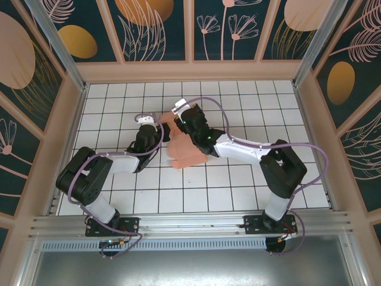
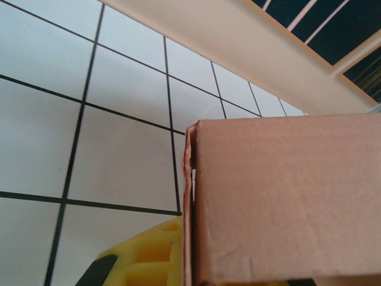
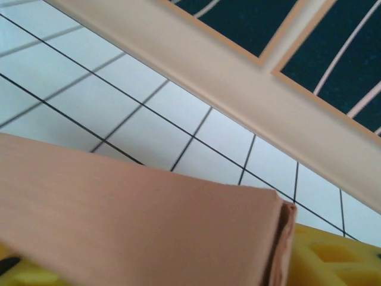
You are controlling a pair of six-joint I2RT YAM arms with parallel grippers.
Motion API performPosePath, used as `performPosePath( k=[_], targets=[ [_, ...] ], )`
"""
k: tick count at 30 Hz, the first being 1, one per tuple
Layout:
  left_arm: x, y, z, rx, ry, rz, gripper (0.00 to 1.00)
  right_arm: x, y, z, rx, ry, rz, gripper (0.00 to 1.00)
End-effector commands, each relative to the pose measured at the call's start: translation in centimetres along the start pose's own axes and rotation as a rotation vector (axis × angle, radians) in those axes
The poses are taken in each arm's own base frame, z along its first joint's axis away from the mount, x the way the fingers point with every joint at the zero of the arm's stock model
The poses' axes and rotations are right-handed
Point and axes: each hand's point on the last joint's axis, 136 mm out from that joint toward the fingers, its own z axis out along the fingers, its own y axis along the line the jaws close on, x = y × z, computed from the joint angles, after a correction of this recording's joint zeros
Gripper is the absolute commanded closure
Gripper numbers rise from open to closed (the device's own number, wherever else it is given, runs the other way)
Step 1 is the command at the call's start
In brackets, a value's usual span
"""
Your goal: Fold the paper box
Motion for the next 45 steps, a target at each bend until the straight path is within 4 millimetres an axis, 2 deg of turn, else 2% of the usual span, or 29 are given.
performPosePath(
  k=[1,6,11,18,22,25,27,31,34,40,45],
  targets=[
    [-1.3,-2.3,0.2,0.083,-0.033,-0.002,1.00,-2.0,0.2,-2.0,-0.072,-0.099,0.037,0.32],
    [-1.2,-2.2,0.2,0.077,-0.032,-0.002,1.00,-2.2,-0.7,-4.8,-0.123,-0.151,0.057,0.27],
    [-1.0,-2.2,0.4,0.080,-0.024,-0.015,1.00,-3.5,-1.5,-7.7,-0.201,-0.209,0.133,0.24],
    [-1.1,-1.7,0.6,0.040,-0.015,-0.086,1.00,-4.6,-4.4,-10.1,-0.212,-0.273,0.294,0.24],
    [-1.3,-0.5,0.7,-0.063,0.009,-0.124,1.00,-4.0,-7.3,-10.1,-0.141,-0.259,0.375,0.26],
    [-1.5,1.0,0.3,-0.178,0.018,-0.169,1.00,-2.6,-9.6,-9.3,-0.048,-0.210,0.423,0.28],
    [-1.5,1.6,0.0,-0.229,0.028,-0.179,1.00,-1.9,-10.3,-9.1,-0.030,-0.193,0.443,0.29],
    [-1.6,2.4,-0.5,-0.304,0.042,-0.175,1.00,-1.2,-10.3,-8.7,-0.035,-0.169,0.446,0.29],
    [-1.6,2.3,-0.5,-0.327,0.081,-0.118,1.00,-0.9,-10.4,-8.6,-0.034,-0.161,0.449,0.29],
    [-0.9,-0.1,-0.5,-0.281,0.321,0.169,1.00,-0.2,-10.4,-8.7,-0.035,-0.147,0.449,0.29],
    [-0.2,1.2,-2.6,-0.386,0.529,0.385,1.00,0.5,-10.8,-8.9,-0.035,-0.147,0.457,0.29]
  ],
)
